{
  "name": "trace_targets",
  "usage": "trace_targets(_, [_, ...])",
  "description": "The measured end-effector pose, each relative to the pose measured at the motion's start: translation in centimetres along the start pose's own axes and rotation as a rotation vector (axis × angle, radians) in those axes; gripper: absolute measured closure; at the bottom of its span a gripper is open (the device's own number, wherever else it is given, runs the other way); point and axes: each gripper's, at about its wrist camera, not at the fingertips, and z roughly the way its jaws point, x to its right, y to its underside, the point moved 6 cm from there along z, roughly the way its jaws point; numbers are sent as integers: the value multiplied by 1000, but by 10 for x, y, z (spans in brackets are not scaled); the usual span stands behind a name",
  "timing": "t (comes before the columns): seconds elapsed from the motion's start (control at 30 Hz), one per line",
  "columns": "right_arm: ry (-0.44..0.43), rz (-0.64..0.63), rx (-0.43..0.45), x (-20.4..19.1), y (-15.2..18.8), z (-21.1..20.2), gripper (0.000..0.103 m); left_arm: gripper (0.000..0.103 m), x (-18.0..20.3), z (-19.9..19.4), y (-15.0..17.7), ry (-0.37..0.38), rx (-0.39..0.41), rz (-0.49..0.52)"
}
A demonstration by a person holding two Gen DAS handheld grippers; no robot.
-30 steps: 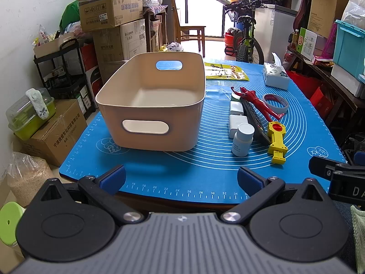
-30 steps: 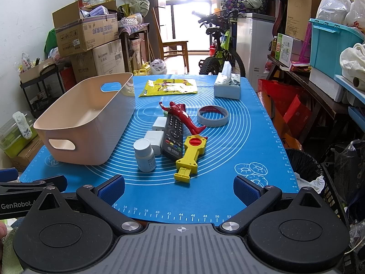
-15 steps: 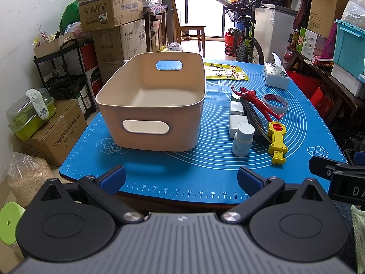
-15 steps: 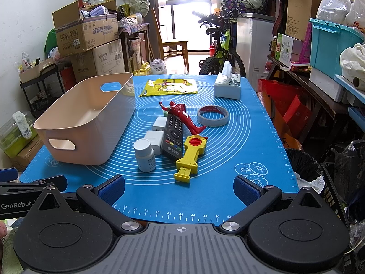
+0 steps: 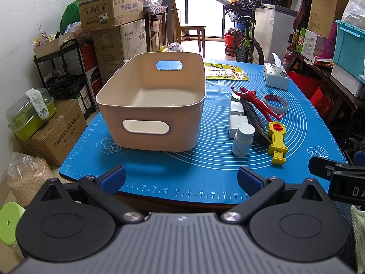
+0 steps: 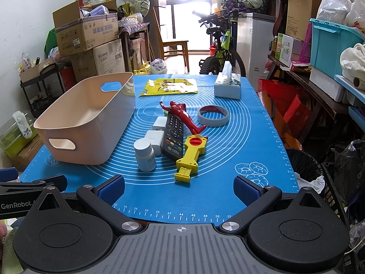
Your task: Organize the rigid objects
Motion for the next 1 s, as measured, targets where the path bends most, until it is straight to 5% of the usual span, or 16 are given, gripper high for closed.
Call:
trace_targets(0.43, [9, 44, -18, 1, -13, -1, 2, 0, -10, -2, -13, 13, 12, -32])
trace_targets(0.67, [14, 89, 28, 4, -45, -8, 2, 1, -22, -8, -52, -1, 75, 6])
trace_targets(0.83, [2, 120, 74, 11, -79, -8, 2, 1, -37, -8, -90, -97, 129, 43])
trace_targets(1.0, [9, 134, 92, 18, -105, 4, 2, 1, -55, 9, -118, -103, 90, 45])
